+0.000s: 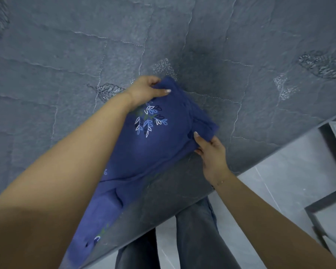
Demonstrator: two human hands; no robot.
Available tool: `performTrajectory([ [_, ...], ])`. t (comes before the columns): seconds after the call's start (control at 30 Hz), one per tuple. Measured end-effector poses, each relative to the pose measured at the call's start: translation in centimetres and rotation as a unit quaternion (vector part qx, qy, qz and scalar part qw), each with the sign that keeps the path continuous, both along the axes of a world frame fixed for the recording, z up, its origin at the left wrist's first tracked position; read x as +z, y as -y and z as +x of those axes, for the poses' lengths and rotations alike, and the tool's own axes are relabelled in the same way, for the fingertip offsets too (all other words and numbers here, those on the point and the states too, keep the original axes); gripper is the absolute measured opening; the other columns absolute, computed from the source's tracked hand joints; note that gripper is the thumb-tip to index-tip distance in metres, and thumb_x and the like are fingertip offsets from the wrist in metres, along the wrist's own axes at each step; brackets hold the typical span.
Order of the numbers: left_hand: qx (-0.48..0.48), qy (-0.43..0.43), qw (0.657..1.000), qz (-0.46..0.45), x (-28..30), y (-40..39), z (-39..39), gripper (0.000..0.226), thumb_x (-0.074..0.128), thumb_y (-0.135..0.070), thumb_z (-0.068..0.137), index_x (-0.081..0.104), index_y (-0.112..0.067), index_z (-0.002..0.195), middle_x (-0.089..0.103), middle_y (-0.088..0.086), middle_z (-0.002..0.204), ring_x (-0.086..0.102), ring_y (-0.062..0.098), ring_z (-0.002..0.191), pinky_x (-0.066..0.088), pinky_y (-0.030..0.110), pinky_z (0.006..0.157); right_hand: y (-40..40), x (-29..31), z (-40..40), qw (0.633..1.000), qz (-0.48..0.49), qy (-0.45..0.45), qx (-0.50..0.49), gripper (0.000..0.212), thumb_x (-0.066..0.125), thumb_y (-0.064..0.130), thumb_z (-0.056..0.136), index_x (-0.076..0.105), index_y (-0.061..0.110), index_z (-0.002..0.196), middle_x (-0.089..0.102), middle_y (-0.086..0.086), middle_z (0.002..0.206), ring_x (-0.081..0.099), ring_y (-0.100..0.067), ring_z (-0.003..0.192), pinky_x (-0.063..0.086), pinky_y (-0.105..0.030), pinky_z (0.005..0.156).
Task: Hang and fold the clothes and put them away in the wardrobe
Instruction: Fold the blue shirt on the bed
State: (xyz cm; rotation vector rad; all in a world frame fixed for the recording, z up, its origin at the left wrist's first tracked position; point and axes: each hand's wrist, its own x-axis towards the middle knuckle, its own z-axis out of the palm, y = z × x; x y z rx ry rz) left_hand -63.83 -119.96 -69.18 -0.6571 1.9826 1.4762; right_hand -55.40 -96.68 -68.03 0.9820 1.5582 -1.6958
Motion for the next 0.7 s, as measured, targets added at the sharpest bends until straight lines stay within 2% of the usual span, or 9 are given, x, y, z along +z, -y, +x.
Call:
performTrajectory([
  [0.1, 0.055, -0.039, 0.992, 0.105, 2.9, 1.9, 1.7, 0.014, 0.065, -0.003, 0.089, 0.062, -0.003, 0.103, 0.07, -0.001, 0.082, 0.065, 0.001, 0.066, 0.054, 0.017, 0.07, 0.3, 1.9, 1.0, 0.994, 0.012, -0.103, 0.025, 0.021, 0.066, 0.008, 0.091, 0.067, 0.008, 0.112, 0.073, -0.004, 0.103, 0.067, -0.016, 0.097, 0.056, -0.032, 0.089],
  [0.17, 0.051, -0.067, 0.989, 0.125, 5.2, 3.5, 3.9, 0.014, 0.062, 0.001, 0.09, 0.062, -0.006, 0.102, 0.073, -0.01, 0.078, 0.067, 0.0, 0.071, 0.055, 0.016, 0.072, 0.9, 3.7, 2.4, 0.984, 0.022, -0.166, 0.055, 0.018, 0.065, 0.006, 0.091, 0.067, 0.002, 0.109, 0.073, 0.0, 0.096, 0.066, -0.011, 0.091, 0.055, -0.028, 0.085],
  [0.27, 0.022, -0.089, 0.988, 0.122, 8.4, 6.8, 8.6, 0.022, 0.06, 0.002, 0.091, 0.062, -0.002, 0.112, 0.074, -0.016, 0.082, 0.067, -0.003, 0.079, 0.052, 0.012, 0.077, 2.6, 6.8, 5.9, 0.966, 0.017, -0.239, 0.094, 0.01, 0.066, 0.009, 0.09, 0.069, 0.012, 0.099, 0.073, 0.008, 0.087, 0.065, -0.005, 0.084, 0.052, -0.018, 0.08],
  [0.4, 0.005, -0.093, 0.989, 0.116, 12.0, 12.2, 17.6, 0.028, 0.06, 0.005, 0.088, 0.063, -0.009, 0.113, 0.073, -0.018, 0.09, 0.066, -0.005, 0.086, 0.048, 0.009, 0.08, 6.3, 9.5, 13.9, 0.938, 0.008, -0.302, 0.168, 0.016, 0.067, 0.023, 0.09, 0.068, 0.021, 0.106, 0.073, 0.008, 0.104, 0.066, -0.006, 0.098, 0.05, -0.019, 0.085],
  [0.47, 0.0, -0.077, 0.992, 0.104, 12.4, 14.9, 22.7, 0.027, 0.061, 0.008, 0.086, 0.066, -0.01, 0.106, 0.074, -0.017, 0.089, 0.066, -0.005, 0.086, 0.048, 0.009, 0.078, 8.2, 9.4, 18.7, 0.908, 0.031, -0.343, 0.239, 0.005, 0.068, 0.027, 0.091, 0.065, 0.027, 0.095, 0.069, 0.012, 0.092, 0.064, -0.004, 0.088, 0.05, -0.022, 0.078],
  [0.5, -0.003, -0.069, 0.993, 0.093, 12.2, 16.3, 25.3, 0.026, 0.061, 0.01, 0.085, 0.067, -0.01, 0.101, 0.074, -0.017, 0.086, 0.065, -0.006, 0.083, 0.048, 0.009, 0.077, 9.2, 9.0, 21.0, 0.885, 0.053, -0.369, 0.278, 0.009, 0.068, 0.023, 0.089, 0.06, 0.028, 0.088, 0.064, 0.011, 0.085, 0.061, -0.005, 0.08, 0.048, -0.024, 0.072],
  [0.57, -0.006, -0.04, 0.997, 0.066, 11.2, 19.0, 30.3, 0.025, 0.061, 0.013, 0.084, 0.068, -0.007, 0.097, 0.075, -0.012, 0.088, 0.065, -0.006, 0.081, 0.05, 0.01, 0.078, 11.3, 7.4, 25.3, 0.835, 0.078, -0.413, 0.355, 0.018, 0.067, 0.007, 0.083, 0.056, 0.022, 0.086, 0.059, 0.006, 0.083, 0.056, -0.01, 0.077, 0.046, -0.026, 0.069],
  [0.63, -0.012, -0.013, 0.999, 0.04, 9.6, 21.0, 34.7, 0.033, 0.058, 0.019, 0.083, 0.067, 0.0, 0.107, 0.072, 0.005, 0.106, 0.065, -0.006, 0.089, 0.048, 0.01, 0.086, 13.3, 5.8, 29.2, 0.785, 0.095, -0.44, 0.425, 0.02, 0.065, 0.003, 0.076, 0.059, 0.017, 0.09, 0.058, 0.002, 0.084, 0.054, -0.012, 0.078, 0.044, -0.025, 0.068],
  [0.7, -0.036, 0.001, 0.999, -0.004, 7.7, 22.1, 38.4, 0.043, 0.055, 0.027, 0.079, 0.063, 0.005, 0.114, 0.062, 0.014, 0.122, 0.061, -0.013, 0.093, 0.043, 0.007, 0.09, 14.6, 4.0, 32.4, 0.741, 0.122, -0.442, 0.491, 0.011, 0.06, 0.01, 0.077, 0.066, 0.008, 0.086, 0.06, -0.005, 0.079, 0.056, -0.02, 0.075, 0.047, -0.035, 0.064],
])
